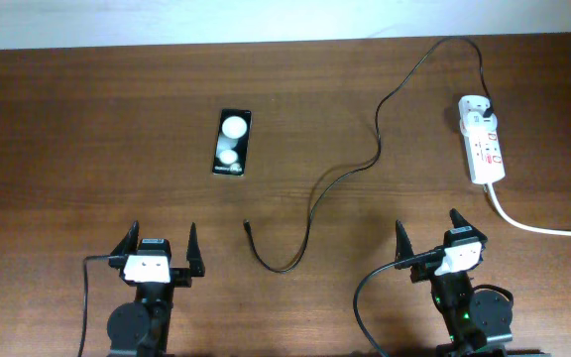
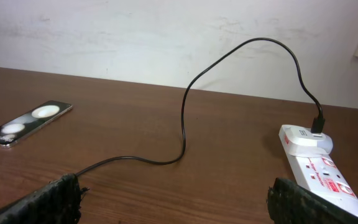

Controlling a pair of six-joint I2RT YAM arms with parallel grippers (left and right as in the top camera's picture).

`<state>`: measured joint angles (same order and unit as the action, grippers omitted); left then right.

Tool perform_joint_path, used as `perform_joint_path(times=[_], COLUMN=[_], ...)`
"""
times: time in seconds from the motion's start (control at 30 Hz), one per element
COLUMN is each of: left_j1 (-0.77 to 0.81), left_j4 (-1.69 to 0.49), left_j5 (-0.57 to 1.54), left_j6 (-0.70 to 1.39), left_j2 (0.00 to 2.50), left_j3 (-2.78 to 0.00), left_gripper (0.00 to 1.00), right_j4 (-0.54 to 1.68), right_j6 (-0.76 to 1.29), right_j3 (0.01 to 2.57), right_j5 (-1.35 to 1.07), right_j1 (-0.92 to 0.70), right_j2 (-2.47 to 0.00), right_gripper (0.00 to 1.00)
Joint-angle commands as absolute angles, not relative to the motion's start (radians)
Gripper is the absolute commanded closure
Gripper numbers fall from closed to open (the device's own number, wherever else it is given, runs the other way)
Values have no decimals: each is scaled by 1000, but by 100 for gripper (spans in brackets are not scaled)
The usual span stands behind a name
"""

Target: Plug charger to phone and switch on socket

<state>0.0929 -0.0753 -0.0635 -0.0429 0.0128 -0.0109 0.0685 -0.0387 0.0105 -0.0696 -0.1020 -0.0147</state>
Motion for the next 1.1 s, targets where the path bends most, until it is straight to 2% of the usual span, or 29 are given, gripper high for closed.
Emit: perform_joint_path(times=[0.0,0.13,0.23,0.33,0.47,0.63,0.83,1.07], left_j1=[96,96,96,96,96,96,96,96], left_j4=[-80,-29,98,76,-166,-339,-539,-934], left_j5=[-75,-147,-47,-14,4,126,218,222], left_j6=[-58,-88,-84,-42,-38,-39,-62,-84], left_j2=[6,6,6,7,84,311,657,1089], left_j3=[-9,-9,-15,-86,-394,-738,-1099,-1504], left_gripper=[1,1,1,1,1,1,1,1], right_j4=[75,75,75,75,75,75,75,75], right_j6=[-45,-45,-45,-45,-45,-45,-45,-45], right_j3=[6,6,6,6,6,6,6,6], right_j5=[-68,-68,-68,-68,-68,-68,-68,-68], right_j1=[-111,-111,-111,-111,-111,-111,-111,-111], right_j2=[-6,-6,-6,-6,-6,-6,-6,-6], right_gripper=[1,1,1,1,1,1,1,1])
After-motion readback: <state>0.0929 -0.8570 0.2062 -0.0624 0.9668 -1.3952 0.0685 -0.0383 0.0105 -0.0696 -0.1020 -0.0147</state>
